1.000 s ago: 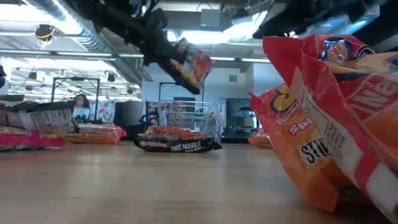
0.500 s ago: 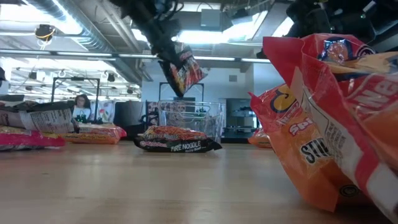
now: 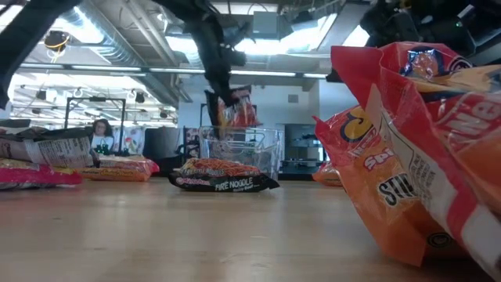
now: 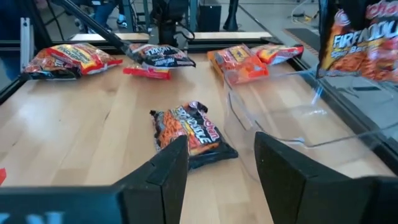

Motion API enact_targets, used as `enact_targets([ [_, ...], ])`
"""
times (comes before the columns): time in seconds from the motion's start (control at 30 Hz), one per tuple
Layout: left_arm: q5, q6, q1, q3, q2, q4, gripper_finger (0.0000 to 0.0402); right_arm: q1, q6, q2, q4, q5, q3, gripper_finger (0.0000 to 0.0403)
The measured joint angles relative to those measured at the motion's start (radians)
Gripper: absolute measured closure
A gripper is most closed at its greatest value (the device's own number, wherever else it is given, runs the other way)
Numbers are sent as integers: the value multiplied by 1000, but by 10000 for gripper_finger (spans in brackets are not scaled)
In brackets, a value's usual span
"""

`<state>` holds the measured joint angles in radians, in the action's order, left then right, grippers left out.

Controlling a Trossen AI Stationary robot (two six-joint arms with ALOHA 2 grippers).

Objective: Sort Maruchan noodles
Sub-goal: Put the black noodle pack into the top transparent bin

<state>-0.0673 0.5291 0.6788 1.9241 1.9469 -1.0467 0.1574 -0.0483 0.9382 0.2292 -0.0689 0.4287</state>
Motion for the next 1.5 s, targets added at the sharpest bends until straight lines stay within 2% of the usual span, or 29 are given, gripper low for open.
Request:
enact_targets([
  [0.23,33,72,0,3,99,-37,321,0,61,0,8,40,-42,240],
  [0.57,57,104,13,3,210,10,321,0,71,0,29,41,-46,240],
  [0.93,56,164,13,2,244,60,319,0,82,0,31,40,-46,240],
  [1.3,66,184,13,2,246,71,257,0,82,0,30,32,-46,240],
  [1.5,174,165,9,9,246,70,247,0,96,0,30,32,-46,240],
])
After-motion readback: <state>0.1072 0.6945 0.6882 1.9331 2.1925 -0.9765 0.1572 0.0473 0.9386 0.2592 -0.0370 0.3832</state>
